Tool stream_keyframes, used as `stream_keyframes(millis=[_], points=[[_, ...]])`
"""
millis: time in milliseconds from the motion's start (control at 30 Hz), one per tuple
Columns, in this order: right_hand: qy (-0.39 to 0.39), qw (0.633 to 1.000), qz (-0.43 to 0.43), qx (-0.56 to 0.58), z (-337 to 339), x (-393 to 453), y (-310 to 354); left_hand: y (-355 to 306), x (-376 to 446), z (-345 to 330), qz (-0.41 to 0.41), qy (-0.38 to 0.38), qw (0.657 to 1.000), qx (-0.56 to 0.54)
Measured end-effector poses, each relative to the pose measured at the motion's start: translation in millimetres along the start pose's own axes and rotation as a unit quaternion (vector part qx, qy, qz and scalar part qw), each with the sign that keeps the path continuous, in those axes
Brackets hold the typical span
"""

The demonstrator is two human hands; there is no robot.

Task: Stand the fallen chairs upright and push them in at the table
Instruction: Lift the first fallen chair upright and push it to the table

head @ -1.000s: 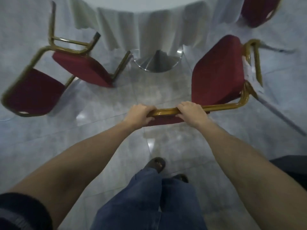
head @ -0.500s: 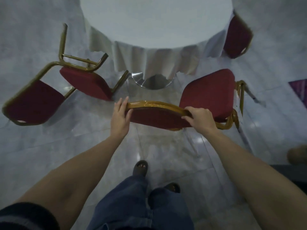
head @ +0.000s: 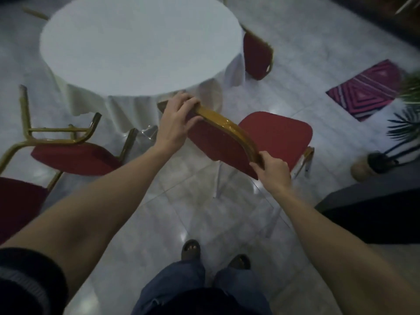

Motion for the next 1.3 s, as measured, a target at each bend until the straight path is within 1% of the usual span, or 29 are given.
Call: stream_keyframes(millis=[133,267,333,467,533,600,700,800,933,1000,1100,1200,1300], points=[[-0.017,0.998,-0.057,0.0,-10,-24,-13,-26,32,-6,-0.141,0.029,0.989,0.036],[-0.008,0.992,-0.128,0.024,-21,-52,-29,-64,40,-14,-0.262,0.063,0.963,0.031],[-0.017,0.985,-0.168,0.045,-27,-69,-37,-80,35,-23,-0.311,0.086,0.946,0.04],[-0.033,0.966,-0.237,0.099,-44,-101,-53,-91,15,-40,-0.368,0.139,0.918,0.039],[-0.043,0.961,-0.243,0.123,-52,-116,-57,-90,-1,-46,-0.391,0.157,0.907,0.017],[-0.071,0.957,-0.238,0.15,-59,-133,-60,-87,-18,-50,-0.408,0.165,0.898,-0.006],[-0.122,0.947,-0.252,0.156,-62,-152,-51,-84,-30,-55,-0.406,0.157,0.9,-0.013],[-0.174,0.935,-0.254,0.178,-56,-161,-28,-78,-28,-51,-0.401,0.161,0.902,-0.018],[-0.221,0.94,-0.223,0.13,-41,-167,13,-54,-15,-37,-0.369,0.179,0.912,-0.007],[-0.211,0.953,-0.193,0.099,-36,-165,34,-35,-5,-31,-0.333,0.198,0.922,0.018],[-0.162,0.975,-0.148,0.029,-34,-161,57,-11,5,-27,-0.281,0.222,0.932,0.054],[-0.119,0.982,-0.143,-0.015,-36,-160,63,-5,7,-27,-0.23,0.225,0.946,0.04],[-0.088,0.985,-0.142,-0.041,-36,-160,61,-7,13,-24,-0.212,0.248,0.944,0.038]])
Point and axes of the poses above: each hand's wrist, its own x-axis towards the middle knuckle, its own z-axis out of the back of the hand, y = z × x, the point moved 1 cm from there along x, towards the middle knuckle, and after that the axes turned 3 degrees about -z, right-handed, at the moved point
